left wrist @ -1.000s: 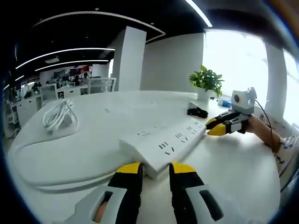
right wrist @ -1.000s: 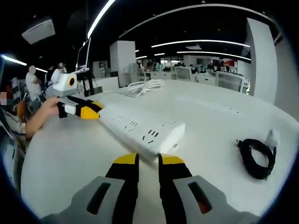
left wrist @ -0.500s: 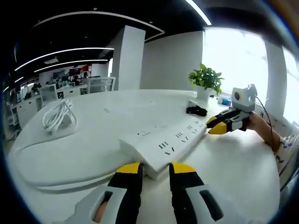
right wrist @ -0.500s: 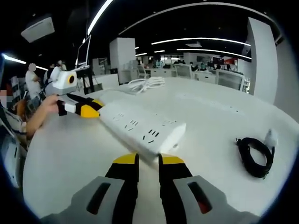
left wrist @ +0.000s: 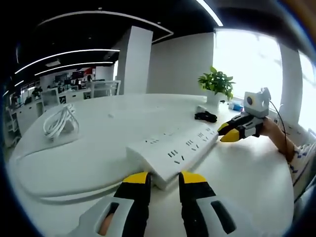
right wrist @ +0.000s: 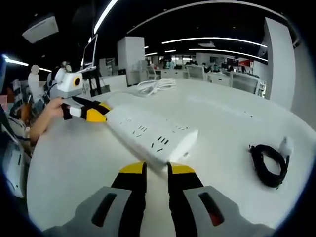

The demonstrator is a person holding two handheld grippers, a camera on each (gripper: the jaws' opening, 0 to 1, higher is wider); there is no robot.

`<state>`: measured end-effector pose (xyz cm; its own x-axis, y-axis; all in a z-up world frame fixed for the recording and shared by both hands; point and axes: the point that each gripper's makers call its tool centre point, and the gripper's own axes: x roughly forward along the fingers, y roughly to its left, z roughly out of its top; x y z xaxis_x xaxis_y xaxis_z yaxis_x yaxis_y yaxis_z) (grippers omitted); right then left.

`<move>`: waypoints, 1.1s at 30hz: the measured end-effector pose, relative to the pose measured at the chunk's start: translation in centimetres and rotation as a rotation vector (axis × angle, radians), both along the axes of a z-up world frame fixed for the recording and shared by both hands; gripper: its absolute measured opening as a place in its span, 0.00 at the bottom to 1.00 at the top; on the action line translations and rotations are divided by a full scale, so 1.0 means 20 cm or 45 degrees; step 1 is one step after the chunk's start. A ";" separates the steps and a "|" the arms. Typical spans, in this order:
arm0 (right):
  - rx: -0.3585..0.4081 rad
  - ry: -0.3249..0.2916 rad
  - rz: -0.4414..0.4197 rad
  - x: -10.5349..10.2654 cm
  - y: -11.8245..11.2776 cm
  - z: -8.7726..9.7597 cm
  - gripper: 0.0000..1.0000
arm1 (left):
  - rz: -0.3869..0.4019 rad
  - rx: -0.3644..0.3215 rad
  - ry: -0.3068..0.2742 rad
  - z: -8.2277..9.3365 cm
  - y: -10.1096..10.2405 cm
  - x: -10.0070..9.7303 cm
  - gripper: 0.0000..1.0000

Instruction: Straighten the power strip on the desk, plug the charger into it

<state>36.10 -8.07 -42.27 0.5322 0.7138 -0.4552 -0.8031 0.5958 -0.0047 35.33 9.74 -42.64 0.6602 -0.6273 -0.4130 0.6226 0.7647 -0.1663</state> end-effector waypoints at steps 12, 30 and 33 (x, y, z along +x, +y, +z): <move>-0.012 0.029 0.022 -0.02 -0.01 0.00 0.16 | -0.010 -0.002 0.011 0.00 -0.01 -0.01 0.22; -0.034 0.045 0.027 -0.04 -0.03 0.00 0.16 | -0.027 0.002 0.015 -0.01 -0.01 -0.02 0.22; -0.043 0.045 0.029 -0.05 -0.03 0.00 0.16 | -0.029 0.002 0.015 -0.01 -0.01 -0.02 0.22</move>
